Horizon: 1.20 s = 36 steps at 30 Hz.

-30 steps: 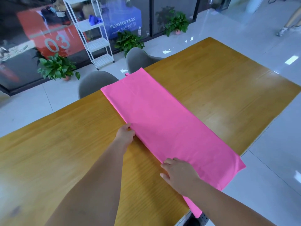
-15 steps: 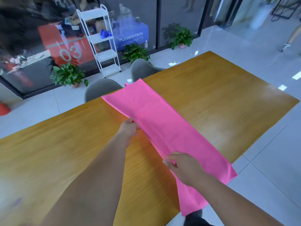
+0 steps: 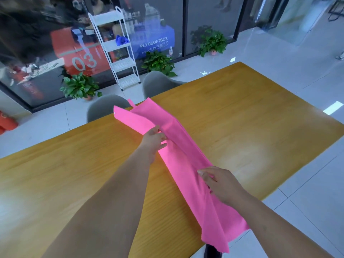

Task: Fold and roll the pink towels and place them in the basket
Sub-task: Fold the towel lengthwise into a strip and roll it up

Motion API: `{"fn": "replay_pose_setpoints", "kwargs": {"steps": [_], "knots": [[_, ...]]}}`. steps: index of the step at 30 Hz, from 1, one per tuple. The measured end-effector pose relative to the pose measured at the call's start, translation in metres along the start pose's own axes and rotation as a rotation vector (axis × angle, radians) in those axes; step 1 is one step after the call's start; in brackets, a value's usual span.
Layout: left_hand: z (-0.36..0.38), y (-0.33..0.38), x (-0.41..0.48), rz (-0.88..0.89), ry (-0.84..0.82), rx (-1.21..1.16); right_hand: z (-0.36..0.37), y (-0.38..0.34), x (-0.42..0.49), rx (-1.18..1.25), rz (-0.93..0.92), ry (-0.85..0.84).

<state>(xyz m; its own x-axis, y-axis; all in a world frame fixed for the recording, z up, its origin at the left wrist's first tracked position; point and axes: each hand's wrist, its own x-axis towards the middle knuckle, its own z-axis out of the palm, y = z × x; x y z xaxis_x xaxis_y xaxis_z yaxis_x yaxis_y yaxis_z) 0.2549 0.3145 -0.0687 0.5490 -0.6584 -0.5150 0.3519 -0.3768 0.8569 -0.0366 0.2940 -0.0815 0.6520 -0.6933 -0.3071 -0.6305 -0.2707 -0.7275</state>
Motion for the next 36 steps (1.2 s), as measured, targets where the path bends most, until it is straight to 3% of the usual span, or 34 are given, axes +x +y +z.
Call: {"fn": "replay_pose_setpoints", "kwargs": {"steps": [6, 12, 18, 21, 29, 36], "knots": [[0.057, -0.009, 0.026, 0.021, -0.076, 0.125, -0.027, 0.061, 0.030, 0.227, 0.146, -0.028], [0.094, -0.067, 0.009, -0.022, -0.092, 0.446, -0.022, 0.120, 0.045, 0.355, 0.287, -0.071], [0.073, -0.142, -0.046, 0.375, -0.100, 0.895, -0.014, 0.126, 0.033, 0.238, 0.227, 0.064], [0.063, -0.165, -0.078, 0.486, -0.157, 1.025, -0.010, 0.125, 0.016, 0.183, 0.247, 0.158], [0.040, -0.200, -0.125, 0.591, -0.287, 1.105, 0.010, 0.111, -0.050, 0.134, 0.317, 0.270], [0.046, -0.219, -0.160, 0.588, -0.302, 1.122, 0.017, 0.119, -0.086, 0.085, 0.268, 0.184]]}}
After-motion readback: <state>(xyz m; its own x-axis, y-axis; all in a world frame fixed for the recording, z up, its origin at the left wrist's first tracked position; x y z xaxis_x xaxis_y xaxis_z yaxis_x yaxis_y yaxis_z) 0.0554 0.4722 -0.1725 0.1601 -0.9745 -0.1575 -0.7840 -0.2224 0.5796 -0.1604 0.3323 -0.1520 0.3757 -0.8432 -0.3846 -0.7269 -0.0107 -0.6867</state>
